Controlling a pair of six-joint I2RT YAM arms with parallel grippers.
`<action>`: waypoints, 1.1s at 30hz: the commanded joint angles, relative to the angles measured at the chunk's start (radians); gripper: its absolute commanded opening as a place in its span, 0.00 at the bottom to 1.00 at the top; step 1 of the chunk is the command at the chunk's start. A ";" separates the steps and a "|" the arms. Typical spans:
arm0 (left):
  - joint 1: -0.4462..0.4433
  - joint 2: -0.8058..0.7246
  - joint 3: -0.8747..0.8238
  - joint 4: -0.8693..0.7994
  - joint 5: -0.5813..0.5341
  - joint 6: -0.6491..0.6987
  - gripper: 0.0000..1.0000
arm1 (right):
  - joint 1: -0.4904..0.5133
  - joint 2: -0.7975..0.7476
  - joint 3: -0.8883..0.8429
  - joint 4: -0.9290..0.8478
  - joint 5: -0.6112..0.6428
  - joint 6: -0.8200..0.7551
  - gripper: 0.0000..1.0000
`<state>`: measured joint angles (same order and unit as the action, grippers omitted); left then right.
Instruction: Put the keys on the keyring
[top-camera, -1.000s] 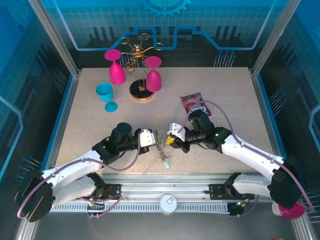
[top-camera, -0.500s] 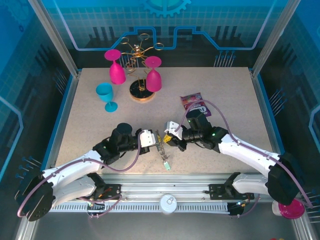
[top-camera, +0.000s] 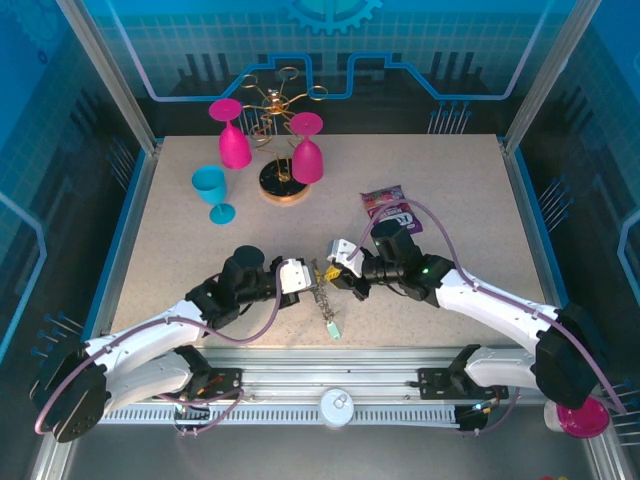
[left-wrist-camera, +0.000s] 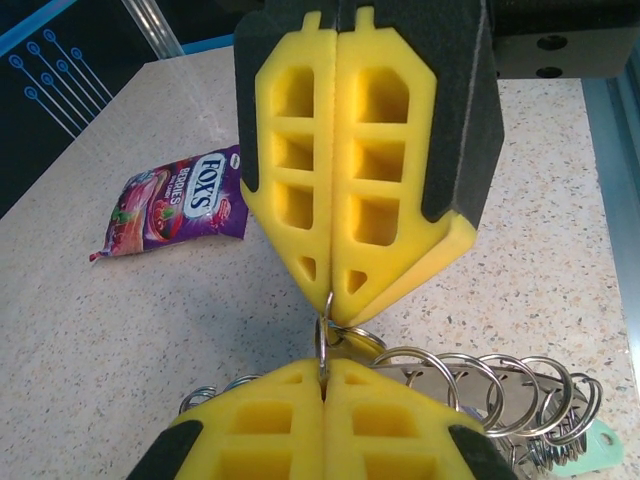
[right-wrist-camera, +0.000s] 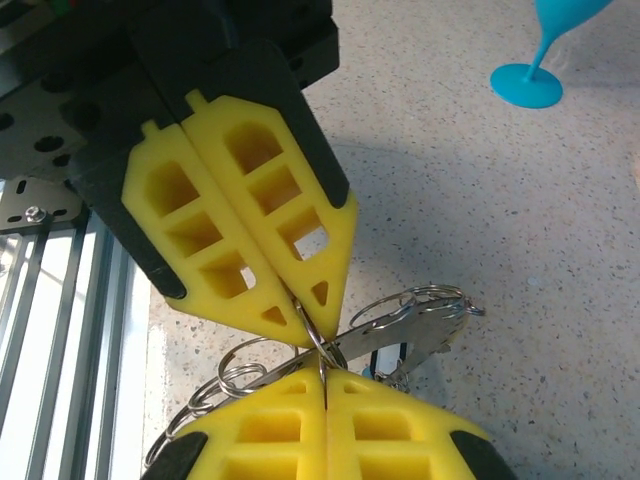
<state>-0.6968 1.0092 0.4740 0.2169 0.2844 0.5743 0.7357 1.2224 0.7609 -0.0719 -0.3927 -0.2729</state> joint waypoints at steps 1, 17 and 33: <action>-0.010 0.005 0.000 0.051 0.030 -0.020 0.00 | 0.008 -0.001 -0.016 0.094 0.076 0.089 0.00; -0.012 0.029 0.006 0.072 0.011 -0.069 0.00 | 0.046 0.019 -0.037 0.234 0.124 0.246 0.00; -0.016 0.024 0.004 0.084 -0.011 -0.061 0.00 | 0.048 0.043 -0.074 0.396 0.214 0.528 0.00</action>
<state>-0.6956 1.0344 0.4740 0.2592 0.1936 0.5209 0.7792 1.2533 0.6853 0.1730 -0.2390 0.1623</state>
